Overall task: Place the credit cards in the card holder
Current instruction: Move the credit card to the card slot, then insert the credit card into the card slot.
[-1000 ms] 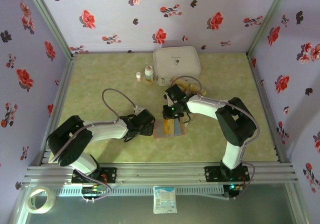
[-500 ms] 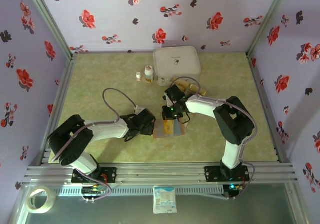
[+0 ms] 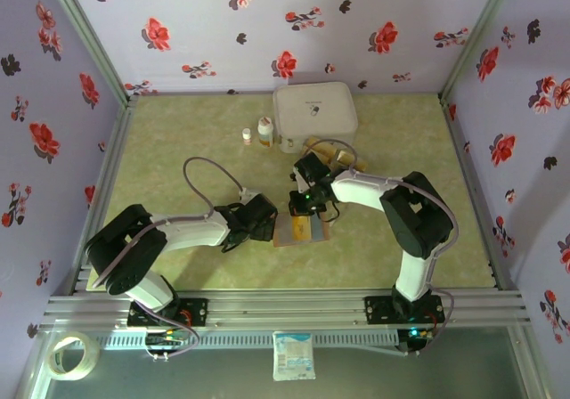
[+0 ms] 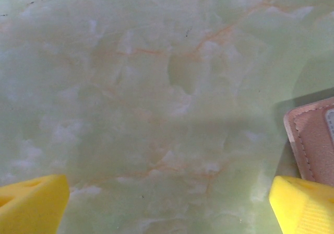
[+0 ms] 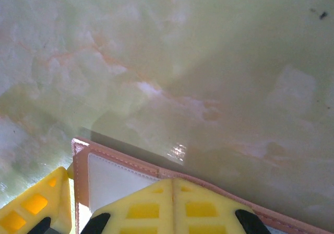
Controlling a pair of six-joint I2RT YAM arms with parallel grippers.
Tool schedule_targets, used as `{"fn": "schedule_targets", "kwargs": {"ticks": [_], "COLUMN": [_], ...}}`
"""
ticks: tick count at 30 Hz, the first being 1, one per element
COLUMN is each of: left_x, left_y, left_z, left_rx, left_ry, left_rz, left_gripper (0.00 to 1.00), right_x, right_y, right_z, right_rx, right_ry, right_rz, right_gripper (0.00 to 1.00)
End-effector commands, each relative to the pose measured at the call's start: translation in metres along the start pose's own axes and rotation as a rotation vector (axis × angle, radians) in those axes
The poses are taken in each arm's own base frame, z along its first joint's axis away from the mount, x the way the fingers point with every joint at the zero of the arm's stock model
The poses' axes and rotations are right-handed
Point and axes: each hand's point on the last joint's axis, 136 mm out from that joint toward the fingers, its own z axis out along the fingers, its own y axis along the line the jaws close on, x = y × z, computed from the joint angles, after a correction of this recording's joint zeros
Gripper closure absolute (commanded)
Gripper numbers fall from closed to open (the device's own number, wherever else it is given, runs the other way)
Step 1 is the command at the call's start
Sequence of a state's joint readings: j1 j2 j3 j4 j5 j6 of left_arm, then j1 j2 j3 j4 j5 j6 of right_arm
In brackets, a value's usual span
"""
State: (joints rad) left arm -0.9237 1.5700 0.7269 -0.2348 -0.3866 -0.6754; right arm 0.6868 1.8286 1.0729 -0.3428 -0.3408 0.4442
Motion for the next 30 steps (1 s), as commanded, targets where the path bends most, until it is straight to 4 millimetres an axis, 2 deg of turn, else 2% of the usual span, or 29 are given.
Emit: {"fn": "schedule_targets", "kwargs": {"ticks": [1,4,9,14,21,30], "left_x": [-0.002,-0.003,-0.002,0.0,-0.001,-0.003], "left_y": [-0.002,-0.003,-0.002,-0.002,-0.002,-0.004], "left_z": [0.004,0.004,0.005,0.005,0.005,0.005], "left_rx": [-0.003,-0.001,-0.004,-0.006,-0.005,-0.005], "left_ry": [0.003,0.002,0.004,0.009,0.007,0.007], "left_rz": [-0.002,-0.003,0.001,-0.001,0.004,0.013], "left_gripper": [0.0,0.0,0.0,0.0,0.0,0.0], "right_x": [0.009,0.008,-0.007,-0.013,0.011,0.04], "right_y": [0.005,0.009,0.016,0.016,-0.01,-0.041], "right_z": [-0.006,-0.012,-0.032,-0.05,-0.061,-0.056], "right_rx": [-0.017,-0.023,-0.016,-0.011,0.067,0.168], "right_ry": [0.016,0.002,-0.059,-0.113,-0.126,-0.086], "right_rz": [-0.019,-0.026,-0.042,-0.03,0.003,0.022], "right_gripper": [0.99,0.99,0.97,0.9,0.91,0.95]}}
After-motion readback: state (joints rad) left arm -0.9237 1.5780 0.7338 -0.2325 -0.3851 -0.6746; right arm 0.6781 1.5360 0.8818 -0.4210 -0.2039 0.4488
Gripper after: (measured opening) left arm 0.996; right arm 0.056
